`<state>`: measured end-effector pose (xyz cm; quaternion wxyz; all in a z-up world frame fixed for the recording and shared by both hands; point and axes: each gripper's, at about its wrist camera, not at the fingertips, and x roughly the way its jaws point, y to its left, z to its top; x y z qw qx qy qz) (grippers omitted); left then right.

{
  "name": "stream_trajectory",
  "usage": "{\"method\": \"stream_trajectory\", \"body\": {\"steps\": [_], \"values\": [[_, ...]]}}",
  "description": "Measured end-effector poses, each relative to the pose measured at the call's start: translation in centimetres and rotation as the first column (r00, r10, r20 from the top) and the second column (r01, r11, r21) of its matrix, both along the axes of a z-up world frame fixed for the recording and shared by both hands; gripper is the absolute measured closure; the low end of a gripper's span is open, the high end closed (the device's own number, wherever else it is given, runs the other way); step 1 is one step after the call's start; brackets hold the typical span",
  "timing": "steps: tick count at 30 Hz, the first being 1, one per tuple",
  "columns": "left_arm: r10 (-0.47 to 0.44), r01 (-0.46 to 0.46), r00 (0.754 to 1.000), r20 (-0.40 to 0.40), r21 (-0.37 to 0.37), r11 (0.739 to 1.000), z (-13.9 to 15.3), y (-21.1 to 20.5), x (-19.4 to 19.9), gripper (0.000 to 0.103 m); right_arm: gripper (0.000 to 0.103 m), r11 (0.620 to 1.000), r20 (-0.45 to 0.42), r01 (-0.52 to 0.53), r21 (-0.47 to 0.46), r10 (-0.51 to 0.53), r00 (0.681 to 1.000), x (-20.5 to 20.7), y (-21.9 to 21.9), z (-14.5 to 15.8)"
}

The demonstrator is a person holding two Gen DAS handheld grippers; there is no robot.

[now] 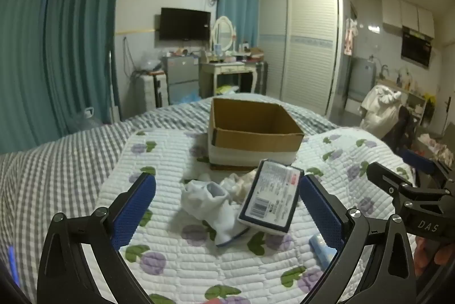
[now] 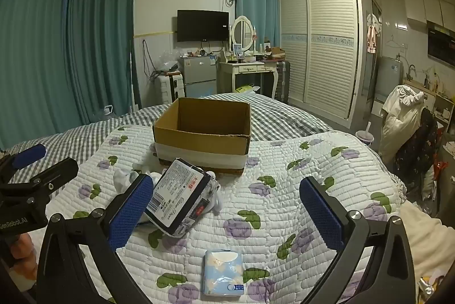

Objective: Organize soft objects

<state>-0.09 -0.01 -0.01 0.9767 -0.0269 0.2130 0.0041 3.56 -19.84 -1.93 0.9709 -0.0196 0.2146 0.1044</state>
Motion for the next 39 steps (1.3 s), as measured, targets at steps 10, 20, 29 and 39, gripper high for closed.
{"method": "stream_trajectory", "body": {"steps": [10, 20, 29, 39], "values": [[0.003, -0.003, 1.0, -0.013, -0.006, 1.0, 0.11, 0.11, 0.06, 0.0, 0.0, 1.0, -0.004, -0.005, 0.002, 0.005, 1.0, -0.12, -0.01, -0.32], [0.004, -0.004, 1.0, -0.014, -0.001, 1.0, 0.14, 0.14, -0.05, 0.0, 0.0, 1.0, -0.022, 0.001, -0.004, -0.001, 1.0, 0.19, 0.01, -0.5], [0.005, -0.005, 1.0, -0.016, 0.004, 1.0, -0.01, -0.03, -0.01, 0.0, 0.0, 1.0, -0.028, 0.002, -0.004, -0.002, 1.0, 0.24, -0.13, -0.65], [0.003, -0.003, 1.0, -0.014, 0.004, 1.0, -0.11, 0.04, -0.06, 0.0, 0.0, 1.0, -0.029, 0.002, -0.005, -0.003, 1.0, 0.24, -0.11, -0.71]]}}
